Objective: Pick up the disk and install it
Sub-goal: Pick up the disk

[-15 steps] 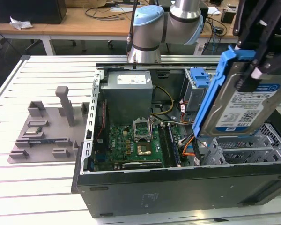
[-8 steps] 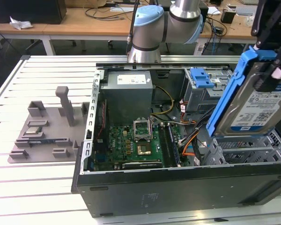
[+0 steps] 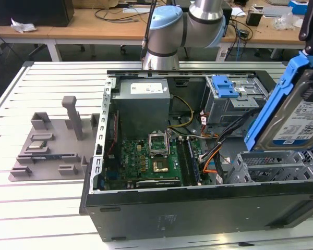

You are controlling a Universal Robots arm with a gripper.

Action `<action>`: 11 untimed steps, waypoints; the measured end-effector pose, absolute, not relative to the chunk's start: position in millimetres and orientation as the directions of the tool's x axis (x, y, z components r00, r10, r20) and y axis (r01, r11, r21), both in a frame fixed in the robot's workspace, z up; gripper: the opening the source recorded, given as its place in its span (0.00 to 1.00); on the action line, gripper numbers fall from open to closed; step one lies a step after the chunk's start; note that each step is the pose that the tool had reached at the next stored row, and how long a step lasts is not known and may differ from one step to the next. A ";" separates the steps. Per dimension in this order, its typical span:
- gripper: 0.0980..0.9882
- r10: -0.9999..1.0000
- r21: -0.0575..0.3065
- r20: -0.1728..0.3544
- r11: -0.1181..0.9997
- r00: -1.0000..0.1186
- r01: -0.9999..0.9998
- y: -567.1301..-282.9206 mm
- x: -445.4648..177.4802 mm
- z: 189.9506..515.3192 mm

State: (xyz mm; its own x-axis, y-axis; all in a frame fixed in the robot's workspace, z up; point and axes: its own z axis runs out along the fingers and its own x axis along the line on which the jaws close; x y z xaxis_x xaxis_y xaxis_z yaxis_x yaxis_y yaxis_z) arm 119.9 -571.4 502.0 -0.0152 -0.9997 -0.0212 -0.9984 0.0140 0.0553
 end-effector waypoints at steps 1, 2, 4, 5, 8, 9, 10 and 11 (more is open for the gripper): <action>0.30 -1.000 0.055 -0.021 0.014 -0.015 -0.998 -571.4 123.0 502.0; 0.30 -1.000 0.055 -0.021 0.014 -0.015 -0.998 -571.4 128.3 501.9; 0.30 -1.000 0.055 -0.021 0.014 -0.015 -0.998 -571.4 138.2 501.8; 0.30 -1.000 0.055 -0.021 0.014 -0.015 -0.998 -571.4 143.0 501.8; 0.30 -1.000 0.055 -0.021 0.014 -0.015 -0.998 -571.4 151.4 501.7; 0.30 -1.000 0.055 -0.021 0.014 -0.015 -0.998 -571.4 155.3 501.8; 0.30 -1.000 0.055 -0.021 0.014 -0.015 -0.998 -571.4 158.3 501.7; 0.30 -1.000 0.055 -0.021 0.014 -0.015 -0.998 -571.4 160.7 501.7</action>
